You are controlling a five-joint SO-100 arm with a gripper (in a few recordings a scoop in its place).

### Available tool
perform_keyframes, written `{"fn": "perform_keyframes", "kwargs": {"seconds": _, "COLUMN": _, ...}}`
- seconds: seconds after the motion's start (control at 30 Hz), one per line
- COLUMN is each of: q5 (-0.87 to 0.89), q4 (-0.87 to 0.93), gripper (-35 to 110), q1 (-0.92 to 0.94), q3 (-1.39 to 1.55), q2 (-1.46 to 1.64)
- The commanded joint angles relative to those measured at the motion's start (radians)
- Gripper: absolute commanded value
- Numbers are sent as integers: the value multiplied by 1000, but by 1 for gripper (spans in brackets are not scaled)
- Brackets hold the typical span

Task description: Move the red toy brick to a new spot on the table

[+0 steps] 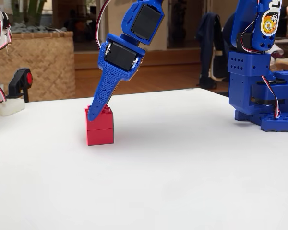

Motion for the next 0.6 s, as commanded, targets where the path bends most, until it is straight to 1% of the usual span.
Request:
{"fn": "perform_keyframes", "kwargs": {"seconds": 0.0, "q5": -6, "q4": -48, "gripper": 15, "q1": -11, "q3": 14, "q2": 15}}
{"fn": "perform_keyframes", "kwargs": {"seconds": 0.17, "q5": -6, "q4": -60, "gripper": 2, "q1": -17, "q3": 34, "q2": 21}}
{"fn": "perform_keyframes", "kwargs": {"seconds": 0.3, "q5": -6, "q4": -49, "gripper": 0, "q1": -12, "q3": 28, "q2": 38}}
{"fn": "perform_keyframes", "kwargs": {"seconds": 0.43, "q5": 3, "q4": 29, "gripper": 0, "q1": 34, "q3": -35, "q2": 97}}
{"fn": "perform_keyframes", "kwargs": {"seconds": 0.57, "q5": -15, "q4": 178, "gripper": 0, "q1": 138, "q3": -164, "q2": 152}}
